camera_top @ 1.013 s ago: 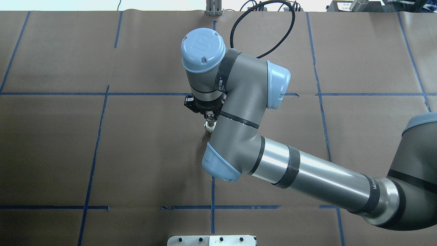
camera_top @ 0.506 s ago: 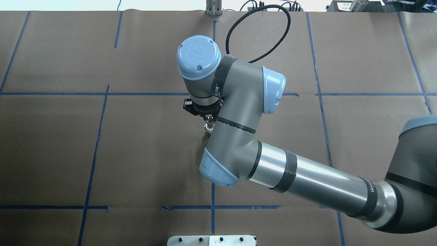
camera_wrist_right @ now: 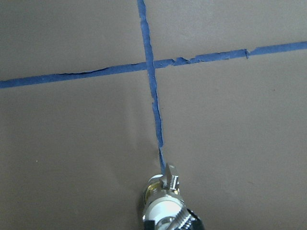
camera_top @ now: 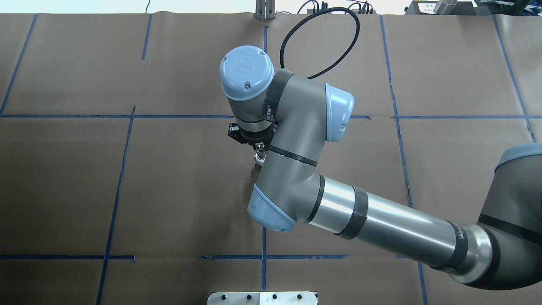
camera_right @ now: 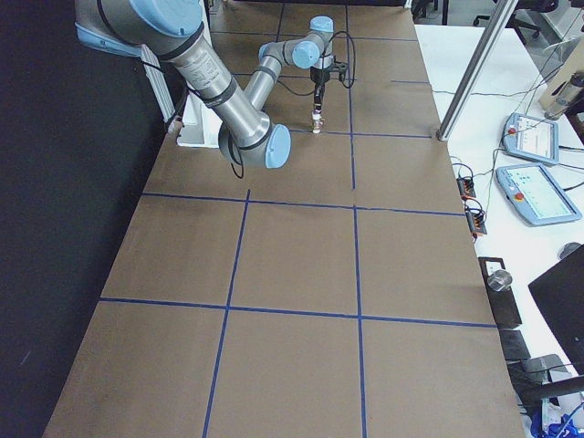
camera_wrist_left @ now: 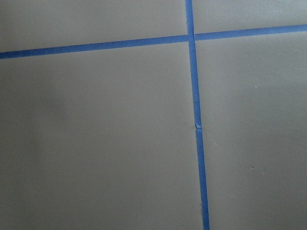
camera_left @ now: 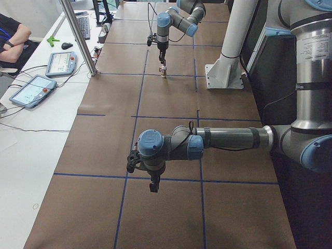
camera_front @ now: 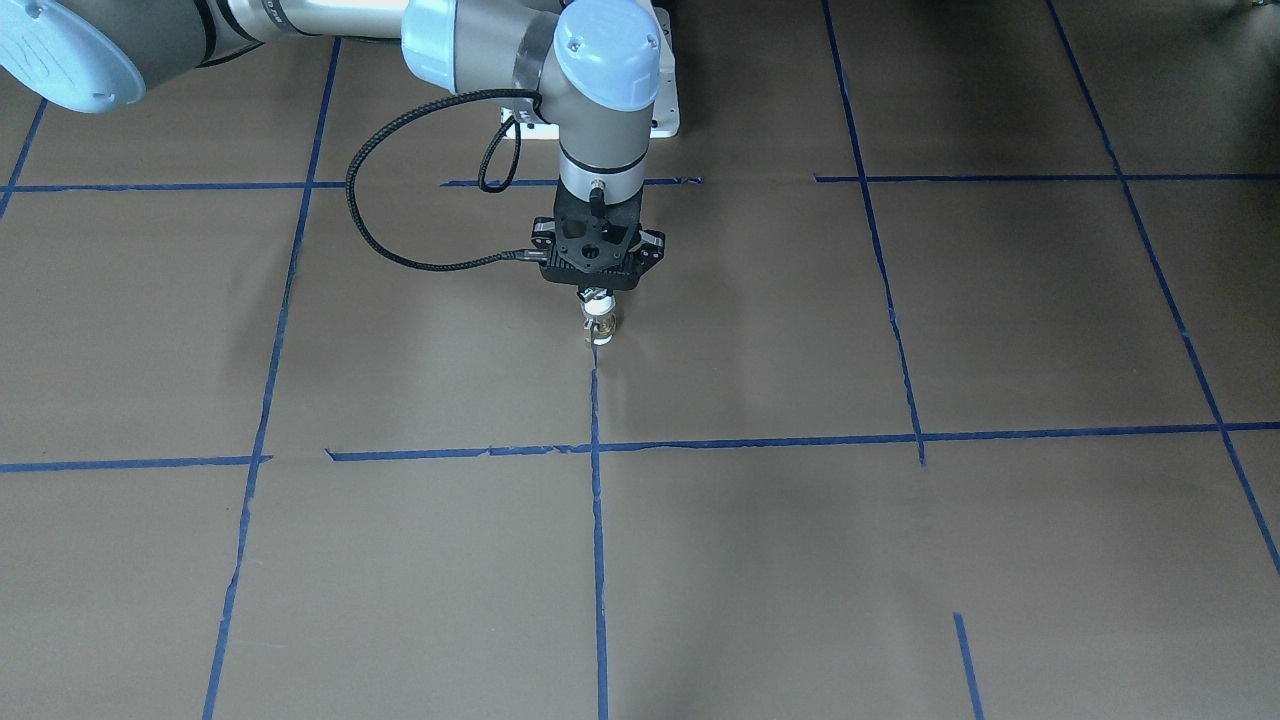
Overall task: Assemble PPR valve and pipe with both arms
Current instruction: 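Lower the chrome fitting onto the valve top and press it in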
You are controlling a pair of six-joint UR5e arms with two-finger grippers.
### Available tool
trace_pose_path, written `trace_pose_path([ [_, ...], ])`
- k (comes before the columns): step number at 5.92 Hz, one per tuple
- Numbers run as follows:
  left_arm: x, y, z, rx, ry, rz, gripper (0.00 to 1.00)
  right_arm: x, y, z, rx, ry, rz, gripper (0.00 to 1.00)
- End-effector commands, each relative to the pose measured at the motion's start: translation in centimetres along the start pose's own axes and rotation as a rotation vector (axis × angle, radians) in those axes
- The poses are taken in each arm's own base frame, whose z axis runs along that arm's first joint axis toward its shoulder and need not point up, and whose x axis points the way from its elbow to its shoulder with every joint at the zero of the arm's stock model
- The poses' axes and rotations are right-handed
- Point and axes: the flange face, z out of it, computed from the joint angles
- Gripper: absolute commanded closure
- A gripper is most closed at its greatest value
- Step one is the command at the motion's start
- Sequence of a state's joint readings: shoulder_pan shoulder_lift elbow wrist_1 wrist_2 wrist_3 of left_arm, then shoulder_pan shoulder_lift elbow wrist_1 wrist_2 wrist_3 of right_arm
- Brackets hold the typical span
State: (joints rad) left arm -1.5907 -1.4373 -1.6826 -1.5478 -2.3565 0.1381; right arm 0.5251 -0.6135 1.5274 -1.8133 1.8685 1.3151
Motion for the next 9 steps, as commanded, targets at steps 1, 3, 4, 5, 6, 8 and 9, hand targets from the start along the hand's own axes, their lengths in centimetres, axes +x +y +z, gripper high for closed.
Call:
trace_pose_path([
  [1, 0.00, 0.00, -0.01, 0.000, 0.000, 0.000, 0.00, 0.00, -0.01, 0.14, -0.001, 0.002, 0.000, 1.00],
  [3, 0.05, -0.02, -0.06, 0.001, 0.000, 0.001, 0.00, 0.07, -0.14, 0.55, -0.001, 0.009, 0.003, 1.00],
  [4, 0.02, 0.00, -0.01, 0.000, 0.001, 0.000, 0.00, 0.13, -0.15, 0.62, -0.001, 0.009, 0.003, 1.00],
  [5, 0.05, -0.02, -0.06, 0.001, 0.000, 0.001, 0.00, 0.17, -0.10, 0.89, -0.003, 0.013, 0.004, 1.00],
  [6, 0.00, 0.00, -0.01, 0.000, 0.000, 0.000, 0.00, 0.12, 0.00, 0.92, -0.004, 0.012, 0.002, 1.00],
  [8, 0.02, 0.00, -0.01, 0.000, 0.001, 0.000, 0.00, 0.08, -0.07, 0.79, -0.004, 0.010, 0.007, 0.88],
  [9, 0.00, 0.00, -0.01, 0.000, 0.000, 0.000, 0.00, 0.08, -0.07, 0.79, -0.004, 0.010, 0.004, 0.67],
])
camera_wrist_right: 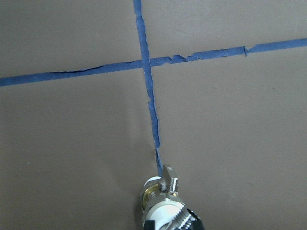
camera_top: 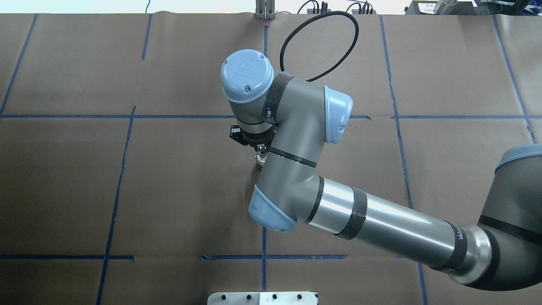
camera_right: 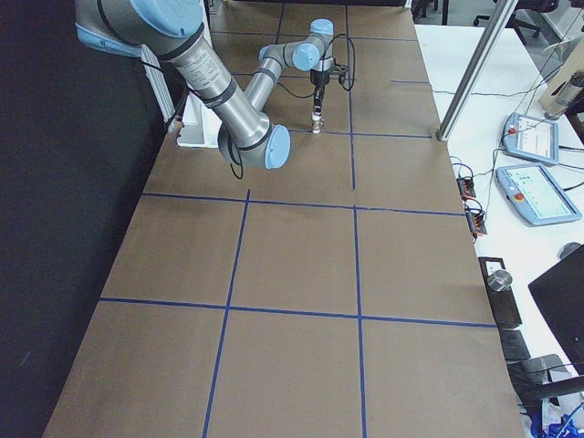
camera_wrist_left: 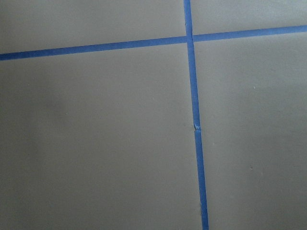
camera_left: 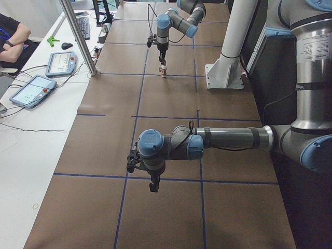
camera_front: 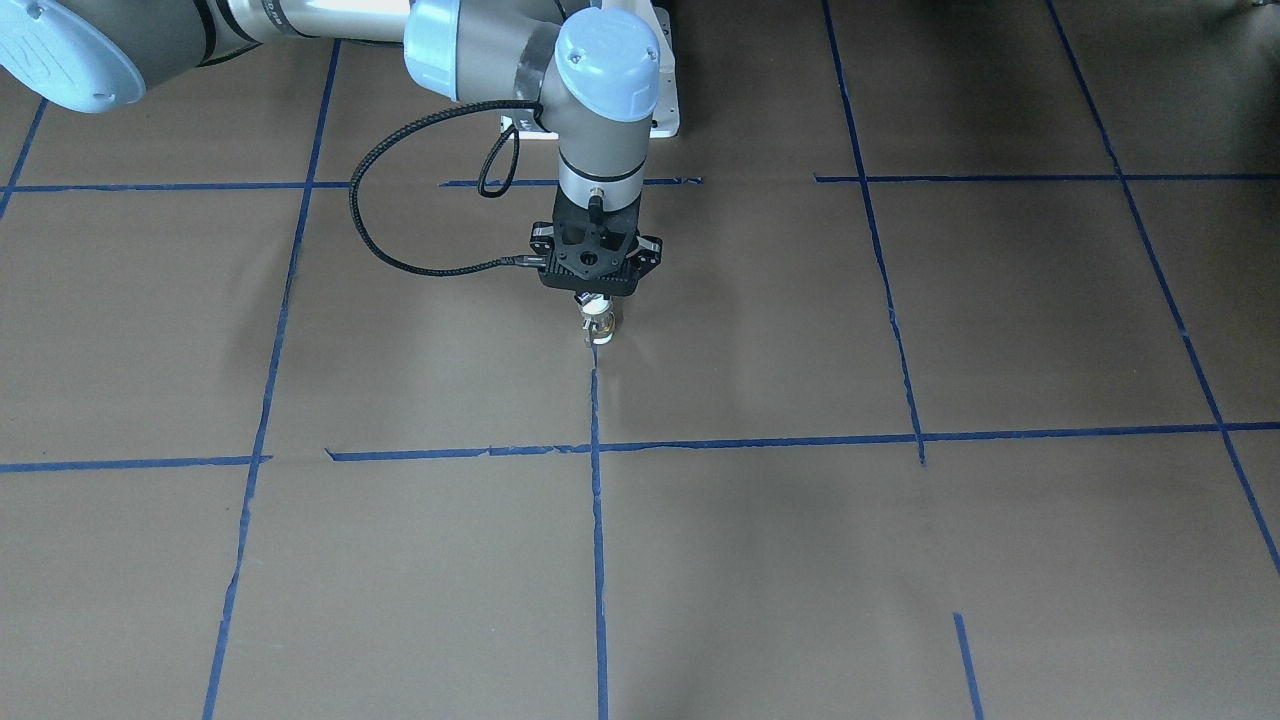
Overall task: Assemble PPR valve and pipe with both arms
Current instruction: 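Lower the chrome fitting onto the valve top and press it in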
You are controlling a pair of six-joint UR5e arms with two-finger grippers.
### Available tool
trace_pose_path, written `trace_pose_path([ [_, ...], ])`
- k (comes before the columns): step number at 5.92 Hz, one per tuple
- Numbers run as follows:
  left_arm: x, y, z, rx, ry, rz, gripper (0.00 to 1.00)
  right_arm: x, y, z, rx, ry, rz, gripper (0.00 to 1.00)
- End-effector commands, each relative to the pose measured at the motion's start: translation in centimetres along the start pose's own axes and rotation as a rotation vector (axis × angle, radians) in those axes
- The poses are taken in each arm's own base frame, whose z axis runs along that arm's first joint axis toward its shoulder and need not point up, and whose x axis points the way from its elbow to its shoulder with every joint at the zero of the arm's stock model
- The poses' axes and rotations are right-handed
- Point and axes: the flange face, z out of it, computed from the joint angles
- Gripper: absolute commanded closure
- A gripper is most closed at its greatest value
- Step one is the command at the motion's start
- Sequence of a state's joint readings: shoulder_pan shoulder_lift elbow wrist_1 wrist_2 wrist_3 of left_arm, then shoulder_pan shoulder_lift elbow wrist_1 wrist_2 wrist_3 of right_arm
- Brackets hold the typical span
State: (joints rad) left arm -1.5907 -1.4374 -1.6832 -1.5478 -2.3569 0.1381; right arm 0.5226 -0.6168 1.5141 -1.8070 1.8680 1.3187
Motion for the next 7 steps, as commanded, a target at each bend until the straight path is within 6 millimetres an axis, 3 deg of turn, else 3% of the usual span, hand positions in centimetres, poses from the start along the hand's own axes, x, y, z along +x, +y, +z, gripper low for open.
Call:
trace_pose_path([
  [1, 0.1, 0.0, 0.0, 0.000, -0.001, 0.002, 0.00, 0.0, 0.0, 0.0, 0.000, 0.000, -0.002, 0.64],
  [4, 0.0, 0.0, 0.0, 0.001, -0.001, -0.001, 0.00, 0.1, 0.0, 0.1, 0.000, 0.001, -0.002, 0.63],
  [5, 0.0, 0.0, 0.0, 0.001, 0.001, -0.001, 0.00, 0.1, 0.0, -0.2, 0.001, -0.004, -0.005, 0.42],
  [6, 0.1, -0.1, -0.1, 0.003, -0.001, 0.001, 0.00, 0.0, 0.1, -0.4, 0.002, -0.009, -0.016, 0.00],
  [7, 0.1, -0.1, -0.1, 0.002, -0.001, 0.000, 0.00, -0.1, -0.1, -0.9, 0.005, -0.015, -0.017, 0.00],
])
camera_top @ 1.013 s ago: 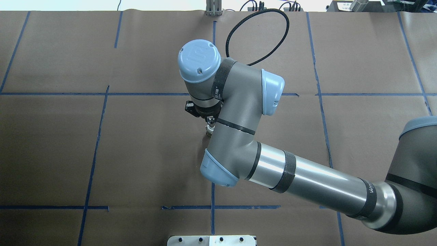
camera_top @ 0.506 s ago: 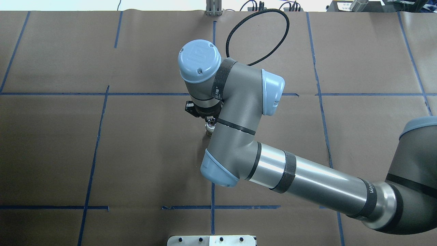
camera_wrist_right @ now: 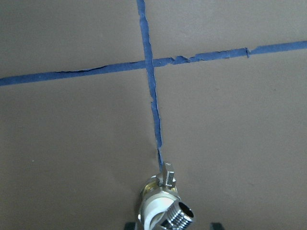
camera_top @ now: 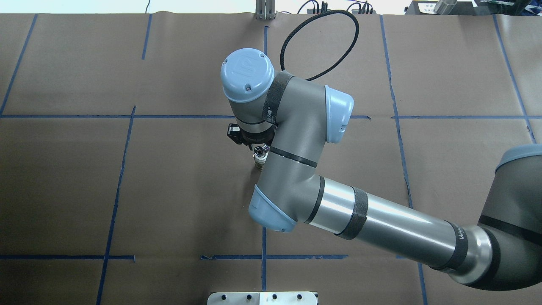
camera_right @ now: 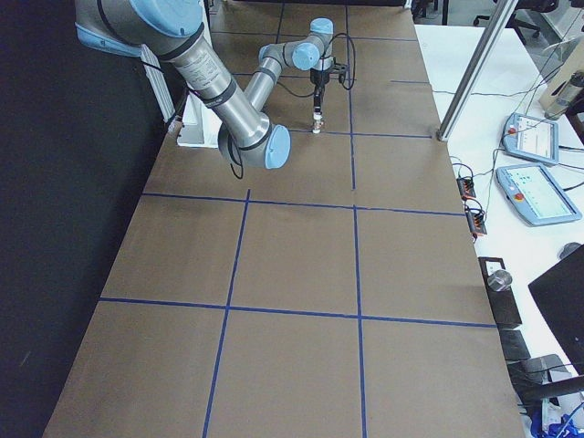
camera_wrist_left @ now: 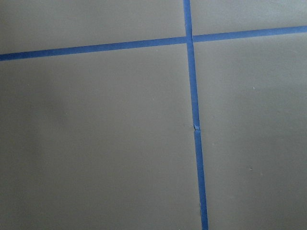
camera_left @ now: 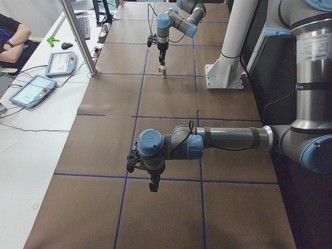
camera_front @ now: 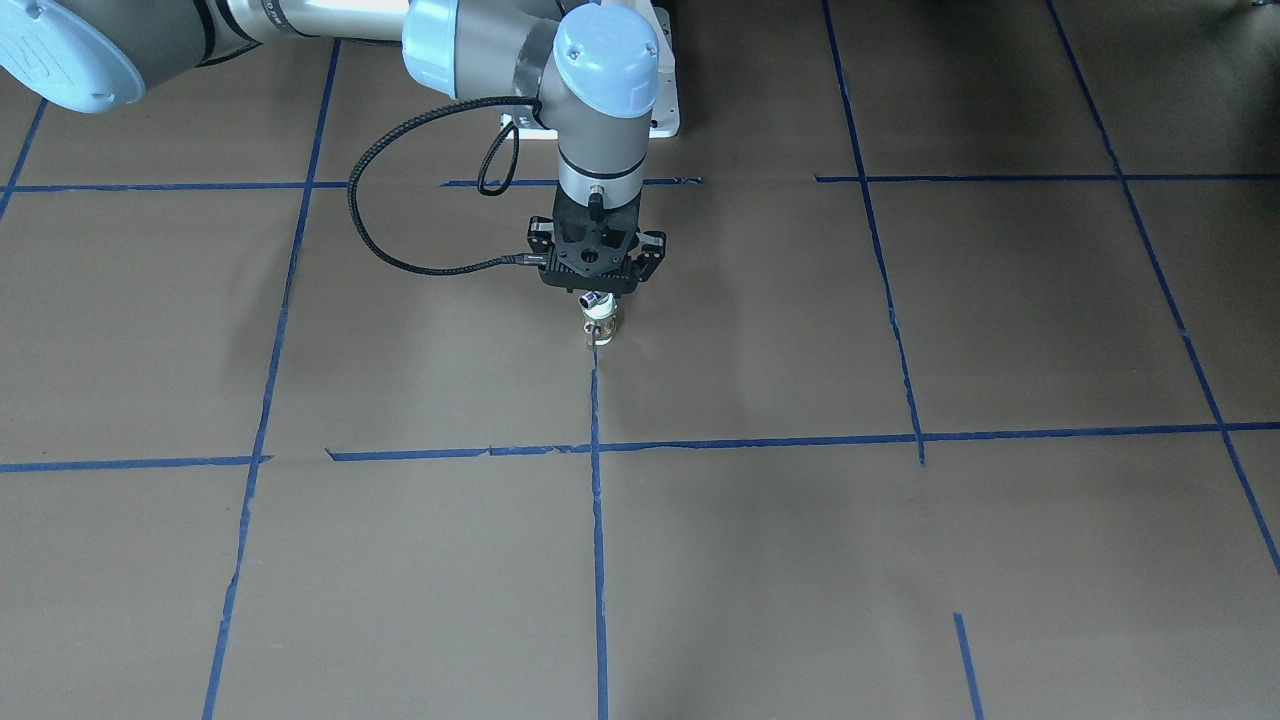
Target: Assemble PPR valve and pipe with both arms
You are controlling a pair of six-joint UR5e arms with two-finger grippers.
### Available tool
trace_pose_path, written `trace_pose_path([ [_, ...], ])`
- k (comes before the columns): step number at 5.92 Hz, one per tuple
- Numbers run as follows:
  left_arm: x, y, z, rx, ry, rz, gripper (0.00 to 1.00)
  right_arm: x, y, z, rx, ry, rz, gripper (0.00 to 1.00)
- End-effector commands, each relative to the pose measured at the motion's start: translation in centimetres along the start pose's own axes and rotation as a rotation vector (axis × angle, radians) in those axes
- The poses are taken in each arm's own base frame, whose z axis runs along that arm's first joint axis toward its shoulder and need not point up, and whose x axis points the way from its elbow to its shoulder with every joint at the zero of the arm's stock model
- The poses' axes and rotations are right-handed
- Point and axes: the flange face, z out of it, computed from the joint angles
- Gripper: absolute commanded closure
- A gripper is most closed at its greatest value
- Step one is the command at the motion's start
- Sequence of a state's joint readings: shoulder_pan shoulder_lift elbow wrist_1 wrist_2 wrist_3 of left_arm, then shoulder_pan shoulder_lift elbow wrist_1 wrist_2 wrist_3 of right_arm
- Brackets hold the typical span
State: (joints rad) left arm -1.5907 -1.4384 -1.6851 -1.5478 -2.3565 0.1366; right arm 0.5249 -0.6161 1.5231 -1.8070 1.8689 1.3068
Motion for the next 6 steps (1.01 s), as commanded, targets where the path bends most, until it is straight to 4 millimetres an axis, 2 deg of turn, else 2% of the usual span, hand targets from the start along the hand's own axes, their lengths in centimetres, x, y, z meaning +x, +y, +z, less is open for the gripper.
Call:
trace_pose_path([
  [1, 0.0, 0.0, 0.0, 0.000, 0.000, 0.000, 0.00, 0.1, -0.7, -1.2, 0.007, -0.016, 0.001, 0.00],
  [2, -0.3, 0.1, 0.3, -0.007, 0.001, -0.007, 0.00, 0.9, -2.8, -2.8, 0.010, -0.035, 0.000, 0.00],
  [3, -0.6, 0.2, 0.5, -0.014, -0.006, -0.012, 0.00, 3.1, -6.5, -4.7, -0.014, -0.053, -0.013, 0.00],
  [4, -0.5, 0.2, 0.5, -0.012, -0.006, -0.004, 0.00, 6.5, -10.7, -6.2, -0.028, -0.066, -0.029, 0.00],
  [5, -0.4, 0.1, 0.5, -0.012, 0.001, -0.005, 0.00, 11.7, -15.6, -7.7, -0.038, -0.080, -0.068, 0.00],
  [6, 0.4, -0.6, -0.5, 0.011, -0.005, 0.019, 0.00, 16.6, -19.8, -10.1, -0.046, -0.111, -0.061, 0.00],
])
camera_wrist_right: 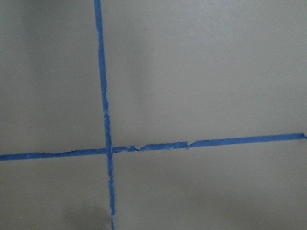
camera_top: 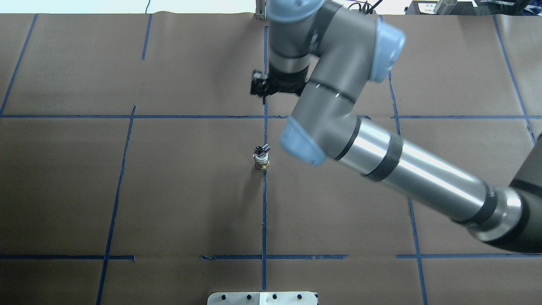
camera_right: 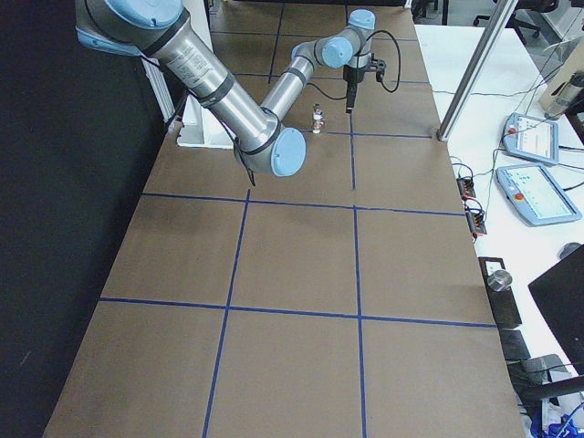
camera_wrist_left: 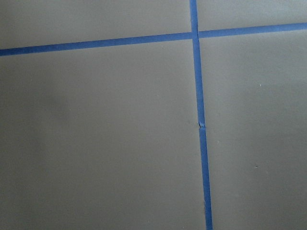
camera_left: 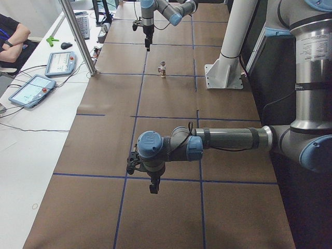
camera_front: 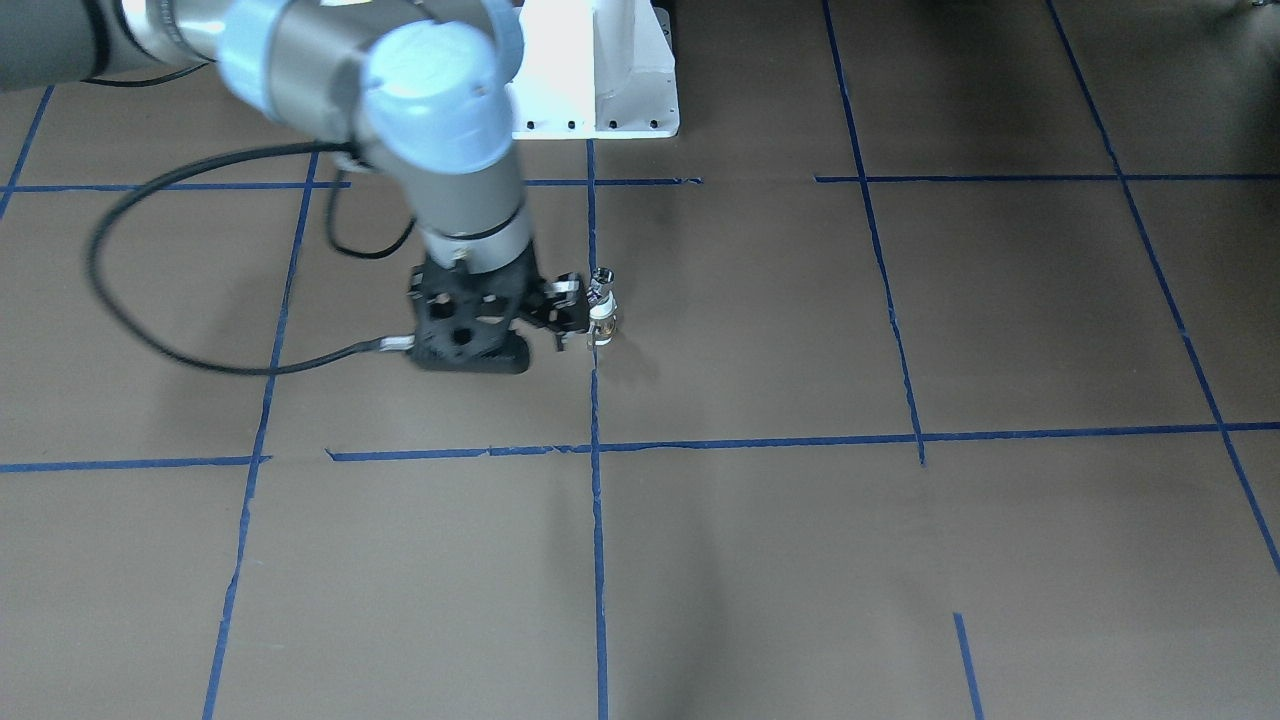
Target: Assemble PPR valve and pipe with both arms
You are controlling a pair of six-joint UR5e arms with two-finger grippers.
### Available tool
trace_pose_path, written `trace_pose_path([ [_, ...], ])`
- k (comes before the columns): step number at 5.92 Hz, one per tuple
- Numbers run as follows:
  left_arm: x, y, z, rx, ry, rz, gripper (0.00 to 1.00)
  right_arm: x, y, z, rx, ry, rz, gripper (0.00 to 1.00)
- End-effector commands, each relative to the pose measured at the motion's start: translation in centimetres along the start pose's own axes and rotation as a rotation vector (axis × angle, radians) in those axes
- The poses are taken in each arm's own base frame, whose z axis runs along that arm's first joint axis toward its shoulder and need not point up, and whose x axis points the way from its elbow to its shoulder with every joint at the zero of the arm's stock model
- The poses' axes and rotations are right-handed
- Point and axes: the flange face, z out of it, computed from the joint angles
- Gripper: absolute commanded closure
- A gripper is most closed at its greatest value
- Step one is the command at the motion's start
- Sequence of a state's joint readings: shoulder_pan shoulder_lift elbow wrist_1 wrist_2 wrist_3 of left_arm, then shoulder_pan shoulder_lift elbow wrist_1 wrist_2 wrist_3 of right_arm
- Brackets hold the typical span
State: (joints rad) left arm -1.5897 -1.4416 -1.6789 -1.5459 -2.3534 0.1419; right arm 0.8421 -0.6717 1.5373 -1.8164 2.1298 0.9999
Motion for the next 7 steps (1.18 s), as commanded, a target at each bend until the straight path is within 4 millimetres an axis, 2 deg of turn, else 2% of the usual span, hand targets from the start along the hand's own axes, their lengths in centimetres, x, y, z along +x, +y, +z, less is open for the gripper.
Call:
trace_pose_path([
  [1, -0.3, 0.3, 0.1, -0.004, -0.004, -0.008, 0.00, 12.9, -6.7, -2.6, -0.010, 0.002, -0.063, 0.00],
  [2, -0.2, 1.3, 0.2, -0.007, -0.004, -0.010, 0.00, 22.6, -8.1, -1.6, -0.015, 0.050, -0.202, 0.00],
  [3, 0.1, 0.9, -0.2, 0.001, -0.006, -0.001, 0.00, 32.7, -9.4, -2.4, -0.016, 0.087, -0.335, 0.00],
  [4, 0.1, 0.8, -0.1, 0.001, -0.004, 0.003, 0.00, 41.8, -8.8, -2.1, -0.043, 0.105, -0.437, 0.00],
  [5, 0.2, 0.7, -0.3, 0.005, -0.004, 0.004, 0.00, 49.3, -7.3, -2.1, -0.068, 0.079, -0.488, 0.00],
  [6, 0.1, 0.7, -0.2, 0.004, -0.004, 0.004, 0.00, 57.5, -3.9, -0.5, -0.103, 0.089, -0.532, 0.00],
  [7, 0.4, 0.7, -0.5, 0.009, -0.005, 0.009, 0.00, 63.7, -1.0, -0.4, -0.081, 0.092, -0.502, 0.00],
])
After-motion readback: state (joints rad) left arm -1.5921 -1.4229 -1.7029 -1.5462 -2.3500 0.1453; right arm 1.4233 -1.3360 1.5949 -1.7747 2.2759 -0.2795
